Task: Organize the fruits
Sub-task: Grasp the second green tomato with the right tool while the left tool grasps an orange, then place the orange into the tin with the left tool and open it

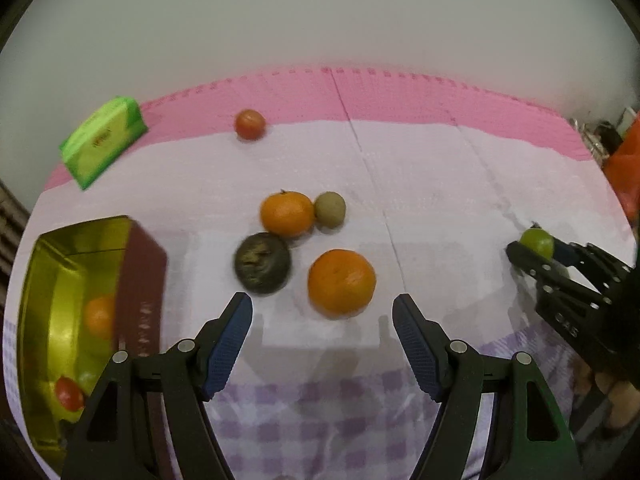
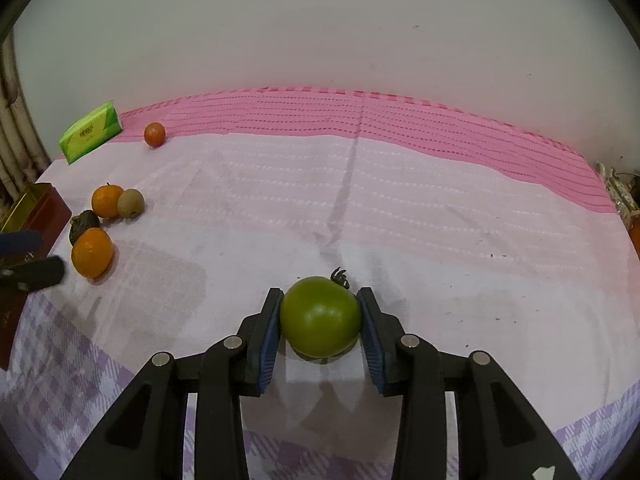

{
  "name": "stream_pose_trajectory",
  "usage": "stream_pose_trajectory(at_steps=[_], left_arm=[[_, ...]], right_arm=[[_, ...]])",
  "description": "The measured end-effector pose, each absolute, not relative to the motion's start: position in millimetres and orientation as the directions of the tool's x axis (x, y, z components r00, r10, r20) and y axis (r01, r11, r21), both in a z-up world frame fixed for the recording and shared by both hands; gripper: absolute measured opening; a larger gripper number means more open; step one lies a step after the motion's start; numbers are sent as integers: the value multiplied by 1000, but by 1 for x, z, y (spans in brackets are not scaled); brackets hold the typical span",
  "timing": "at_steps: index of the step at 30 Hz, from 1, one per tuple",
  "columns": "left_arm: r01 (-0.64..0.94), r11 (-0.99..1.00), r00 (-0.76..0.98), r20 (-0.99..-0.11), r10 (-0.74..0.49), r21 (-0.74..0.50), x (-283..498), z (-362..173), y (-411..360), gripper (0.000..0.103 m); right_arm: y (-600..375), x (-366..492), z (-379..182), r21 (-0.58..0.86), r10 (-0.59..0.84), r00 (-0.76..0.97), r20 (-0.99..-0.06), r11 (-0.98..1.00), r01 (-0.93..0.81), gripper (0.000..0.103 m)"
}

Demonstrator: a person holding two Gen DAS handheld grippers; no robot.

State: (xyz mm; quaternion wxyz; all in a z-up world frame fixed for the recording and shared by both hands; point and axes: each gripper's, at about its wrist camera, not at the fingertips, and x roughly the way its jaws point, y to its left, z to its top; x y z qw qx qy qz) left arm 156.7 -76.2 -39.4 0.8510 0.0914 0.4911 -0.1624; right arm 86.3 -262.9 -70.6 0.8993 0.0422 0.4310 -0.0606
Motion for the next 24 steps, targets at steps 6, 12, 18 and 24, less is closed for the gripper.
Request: stream_pose_trajectory(at_steps=[6, 12, 18, 24], left_arm=[[325, 944, 417, -888, -192, -51, 175, -59, -81, 65], [328, 943, 424, -884, -198, -54, 172, -62, -81, 42], [343, 939, 426, -885, -187, -33, 150, -55, -71, 41], [320, 947, 464, -865, -194, -41, 127, -20, -37, 41]], right_arm=[[-263, 86, -71, 28, -69, 622, -780, 989, 145, 36], [-265, 84, -71, 34, -65, 623, -780, 989, 146, 36], [-265, 84, -70, 32, -66, 622, -780, 989, 145, 36], [-266, 83, -69, 38, -62, 623, -780, 989, 146, 36]])
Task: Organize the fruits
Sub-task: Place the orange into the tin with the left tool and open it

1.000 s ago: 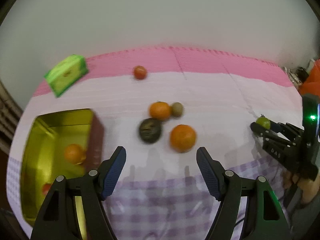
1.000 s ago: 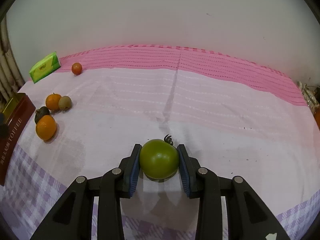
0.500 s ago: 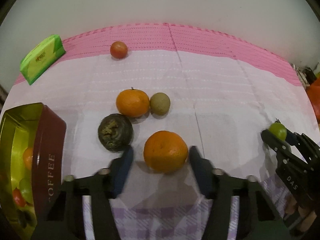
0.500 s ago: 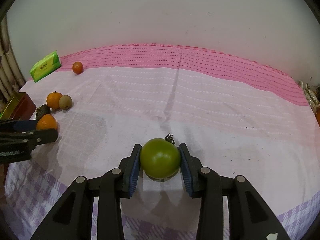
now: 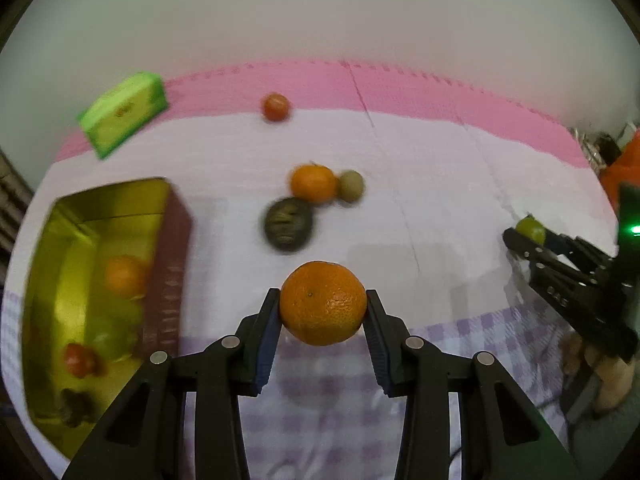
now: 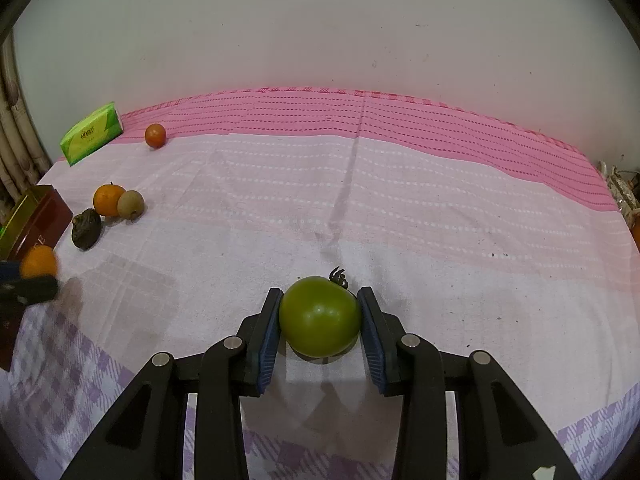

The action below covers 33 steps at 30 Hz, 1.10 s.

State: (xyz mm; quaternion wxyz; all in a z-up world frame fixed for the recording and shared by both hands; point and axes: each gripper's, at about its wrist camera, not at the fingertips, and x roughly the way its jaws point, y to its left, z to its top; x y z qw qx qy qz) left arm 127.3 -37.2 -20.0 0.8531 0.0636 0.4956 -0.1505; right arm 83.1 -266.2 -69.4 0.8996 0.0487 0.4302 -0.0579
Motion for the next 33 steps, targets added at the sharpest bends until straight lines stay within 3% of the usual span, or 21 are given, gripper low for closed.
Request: stream_pose_trajectory(at_steps=[7, 15, 33], left_arm=[[233, 972, 534, -837, -118, 11, 112, 13, 34, 41], [123, 992, 425, -905, -24, 32, 98, -25, 108, 41], [86, 996, 320, -947, 5, 34, 109, -65, 115, 42]], right_arm=[[-264, 84, -70, 21, -75, 619, -782, 989, 147, 36], [-261, 86, -71, 11, -82, 617, -783, 989, 147, 36], [-261, 87, -72, 0, -90, 615, -783, 989, 146, 36]])
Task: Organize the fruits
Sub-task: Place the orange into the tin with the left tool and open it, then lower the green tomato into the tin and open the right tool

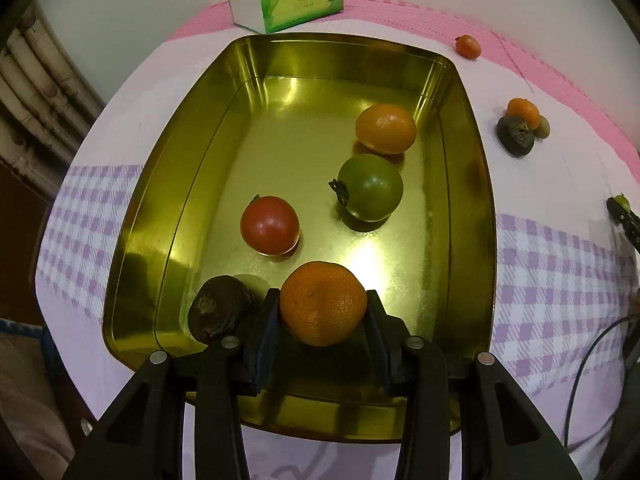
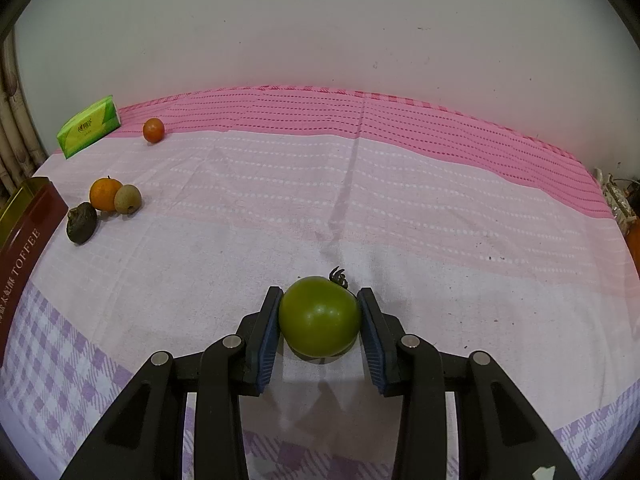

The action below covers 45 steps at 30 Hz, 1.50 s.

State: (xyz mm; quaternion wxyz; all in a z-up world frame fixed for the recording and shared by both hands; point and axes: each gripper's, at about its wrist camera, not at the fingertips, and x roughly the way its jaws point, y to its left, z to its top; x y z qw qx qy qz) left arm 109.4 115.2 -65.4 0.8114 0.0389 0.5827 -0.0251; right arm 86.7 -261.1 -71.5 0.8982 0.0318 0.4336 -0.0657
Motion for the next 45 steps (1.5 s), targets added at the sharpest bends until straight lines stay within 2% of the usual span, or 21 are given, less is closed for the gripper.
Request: stream_pose_trajectory(at_steps=[6, 8, 10, 15, 18, 21, 25, 27, 37, 45], left_arm=[[87, 996, 317, -948, 7, 36, 108, -67, 116, 43], [84, 996, 317, -949, 0, 28, 107, -65, 117, 46], [83, 996, 324, -946, -16, 12, 106, -61, 118, 54], [97, 995, 361, -932, -30, 5, 102, -47, 117, 56], [80, 997, 449, -893, -20, 18, 96, -26, 120, 57], [41, 998, 559, -829, 10, 39, 88, -1, 126, 63], [-29, 992, 636, -763, 115, 125, 82, 20, 139, 72], [-65, 991, 633, -763, 129, 113, 83, 25, 152, 75], [-267, 962, 581, -787, 206, 55, 67, 25, 203, 76], [-276, 960, 575, -794, 198, 40, 67, 21, 206, 76]], right_arm=[[-261, 86, -72, -5, -94, 615, -783, 989, 146, 36], [-261, 86, -72, -6, -95, 616, -782, 989, 145, 35], [-260, 86, -72, -11, -98, 617, -781, 990, 143, 34], [-258, 87, -71, -29, -106, 618, -779, 991, 134, 33], [-255, 86, -69, -23, -110, 624, -774, 989, 147, 33], [-246, 88, -61, 33, -68, 634, -771, 989, 146, 33], [-209, 96, -41, 93, 29, 655, -755, 994, 63, 33], [-184, 101, -29, 118, 84, 664, -743, 993, 6, 33], [-29, 111, 9, 136, 340, 628, -700, 927, -350, 33], [39, 108, -10, 93, 373, 550, -747, 878, -470, 33]])
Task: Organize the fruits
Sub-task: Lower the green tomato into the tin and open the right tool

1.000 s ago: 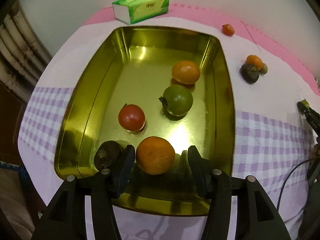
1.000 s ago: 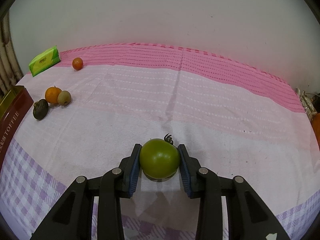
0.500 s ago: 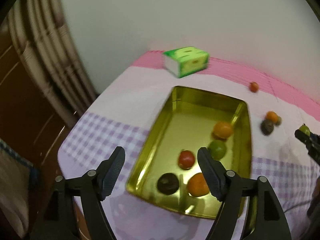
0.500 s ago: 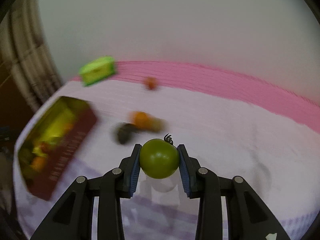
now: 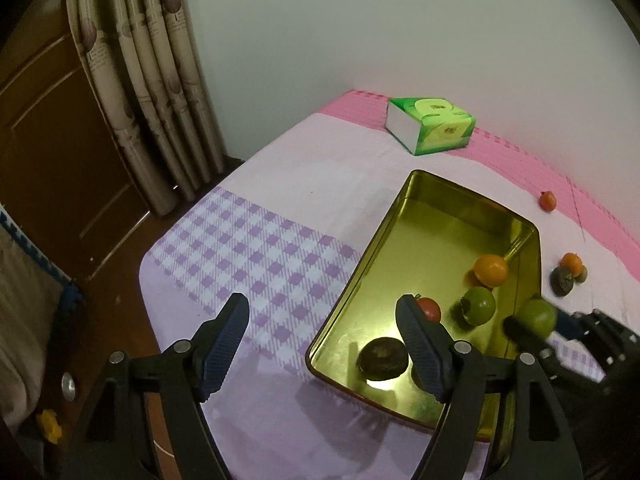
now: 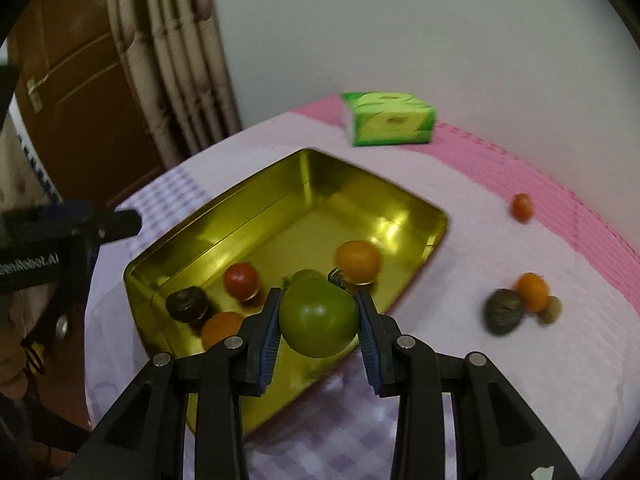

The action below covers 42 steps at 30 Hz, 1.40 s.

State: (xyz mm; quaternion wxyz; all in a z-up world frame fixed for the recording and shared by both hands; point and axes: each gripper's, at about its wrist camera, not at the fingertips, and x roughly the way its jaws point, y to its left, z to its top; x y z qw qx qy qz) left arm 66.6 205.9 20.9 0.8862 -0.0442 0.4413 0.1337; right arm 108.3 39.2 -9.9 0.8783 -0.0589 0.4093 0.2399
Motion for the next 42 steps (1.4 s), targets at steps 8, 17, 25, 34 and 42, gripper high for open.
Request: stream_pose_trajectory(at_steps=[8, 17, 25, 34, 42], left_arm=[[-276, 961, 563, -810, 166, 5, 67, 19, 209, 76], [-264, 964, 533, -837, 120, -29, 71, 10, 209, 76], [-264, 964, 527, -841, 124, -22, 71, 9, 209, 76], [-257, 966, 522, -843, 128, -13, 71, 9, 207, 76], [-246, 969, 516, -846, 133, 2, 71, 6, 205, 77]], right_arm=[[63, 106, -25, 63, 364, 515, -776, 857, -511, 34], [68, 110, -31, 43, 345, 513, -786, 859, -511, 35], [68, 109, -33, 43, 341, 514, -787, 862, -505, 35], [61, 103, -22, 52, 357, 545, -759, 867, -495, 44], [-11, 104, -14, 74, 298, 625, -722, 931, -358, 44]])
